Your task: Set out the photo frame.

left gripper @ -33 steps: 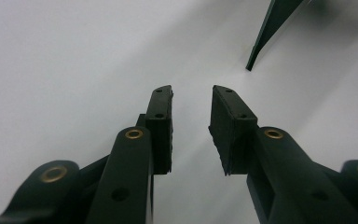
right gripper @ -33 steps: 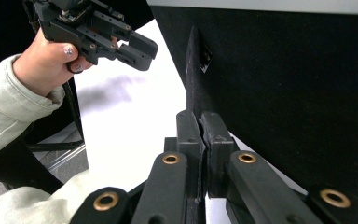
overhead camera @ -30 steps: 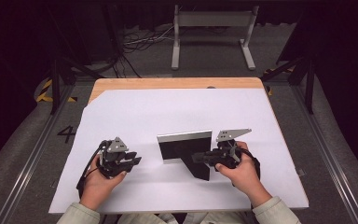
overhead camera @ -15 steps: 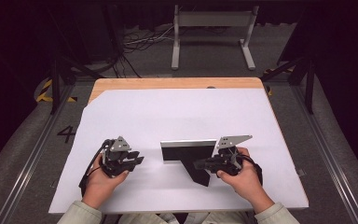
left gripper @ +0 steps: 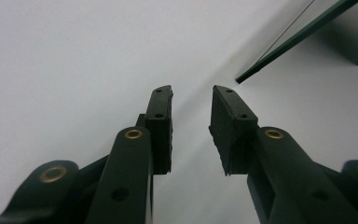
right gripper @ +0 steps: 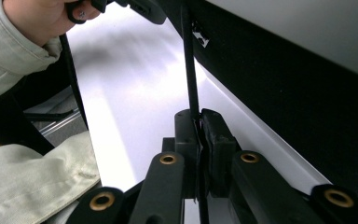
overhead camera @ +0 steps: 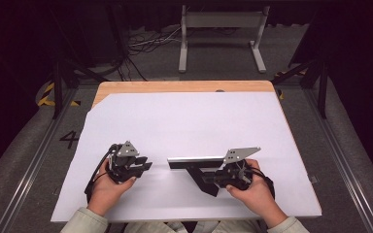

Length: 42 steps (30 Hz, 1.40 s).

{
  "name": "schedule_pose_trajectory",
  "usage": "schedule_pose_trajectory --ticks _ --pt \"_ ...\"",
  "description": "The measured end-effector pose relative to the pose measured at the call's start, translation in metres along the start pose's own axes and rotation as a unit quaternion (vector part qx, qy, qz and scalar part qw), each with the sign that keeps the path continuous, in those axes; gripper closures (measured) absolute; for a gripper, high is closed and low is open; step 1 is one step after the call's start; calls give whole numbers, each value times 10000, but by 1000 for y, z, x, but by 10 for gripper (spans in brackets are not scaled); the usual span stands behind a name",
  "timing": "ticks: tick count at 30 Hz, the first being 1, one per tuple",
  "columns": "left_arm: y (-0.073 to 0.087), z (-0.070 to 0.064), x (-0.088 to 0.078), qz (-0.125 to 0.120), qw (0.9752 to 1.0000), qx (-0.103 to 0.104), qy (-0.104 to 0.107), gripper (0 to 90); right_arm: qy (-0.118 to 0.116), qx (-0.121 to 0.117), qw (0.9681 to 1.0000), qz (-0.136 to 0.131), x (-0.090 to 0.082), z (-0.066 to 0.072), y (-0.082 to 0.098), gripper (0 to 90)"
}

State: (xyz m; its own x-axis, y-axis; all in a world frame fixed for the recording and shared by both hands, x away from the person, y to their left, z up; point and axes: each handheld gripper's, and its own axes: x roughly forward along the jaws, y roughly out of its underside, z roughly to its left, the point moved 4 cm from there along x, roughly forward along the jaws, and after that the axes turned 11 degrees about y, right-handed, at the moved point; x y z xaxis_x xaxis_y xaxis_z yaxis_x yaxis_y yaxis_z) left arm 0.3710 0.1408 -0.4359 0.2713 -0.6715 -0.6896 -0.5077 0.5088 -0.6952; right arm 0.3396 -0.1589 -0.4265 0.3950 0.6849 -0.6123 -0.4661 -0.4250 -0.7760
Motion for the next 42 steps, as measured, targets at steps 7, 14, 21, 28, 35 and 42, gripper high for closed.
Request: schedule_pose_trajectory --ticks 7,14,21,28,35,42 --pt "-3 -1 3 2 10000 35 31 691 92 -45 9999 -32 -1 2 1 853" --pt "-5 -2 4 -33 10000 65 17 687 217 -75 9997 -117 -10 1 -1 828" --pt "-8 -2 2 -184 9998 69 20 692 329 -72 9990 -306 -27 -3 -2 840" --pt "-9 -2 0 -298 9995 52 25 694 487 -110 9979 -423 -42 -7 1 899" --pt "-11 -2 -5 -479 9988 90 -99 692 757 -256 9960 -388 -46 -11 6 900" --pt "-12 -1 -11 -721 9972 53 -196 691 1074 -320 9934 -253 -43 -19 14 900"
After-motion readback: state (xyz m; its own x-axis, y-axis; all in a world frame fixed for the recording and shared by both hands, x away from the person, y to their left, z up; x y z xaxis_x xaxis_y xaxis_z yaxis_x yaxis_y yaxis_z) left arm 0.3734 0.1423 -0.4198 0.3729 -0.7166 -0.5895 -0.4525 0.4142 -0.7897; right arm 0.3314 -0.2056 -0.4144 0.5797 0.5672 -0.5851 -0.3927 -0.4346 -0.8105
